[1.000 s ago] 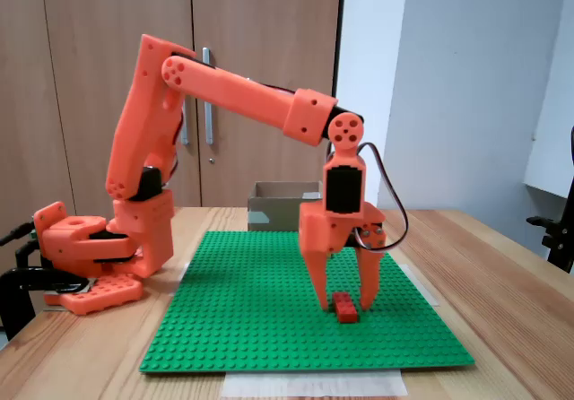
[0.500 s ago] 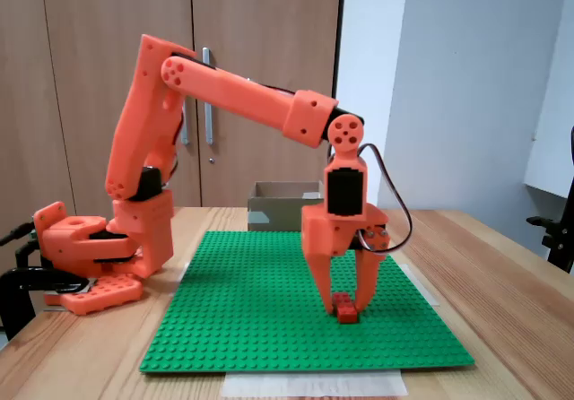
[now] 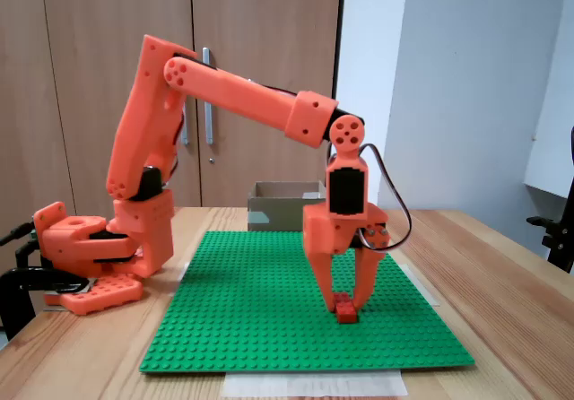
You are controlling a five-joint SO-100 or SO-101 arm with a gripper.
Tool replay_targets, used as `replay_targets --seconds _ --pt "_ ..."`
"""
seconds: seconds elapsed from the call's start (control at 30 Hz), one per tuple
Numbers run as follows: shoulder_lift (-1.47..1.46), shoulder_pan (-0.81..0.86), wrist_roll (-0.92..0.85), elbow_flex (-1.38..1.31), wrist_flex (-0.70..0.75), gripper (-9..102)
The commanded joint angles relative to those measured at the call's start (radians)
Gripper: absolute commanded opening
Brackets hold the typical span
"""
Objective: Pick the red lego block and put it in the box.
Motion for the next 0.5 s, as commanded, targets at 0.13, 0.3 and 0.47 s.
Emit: replay_targets --seconds 0.13,0.3,0.47 --pt "0.000 -0.008 0.006 -0.017 -0.014 11" --pt "-0.003 -0.006 0.006 -0.017 -0.015 7" --pt "-0.003 -0.005 0.011 -0.017 -0.015 5"
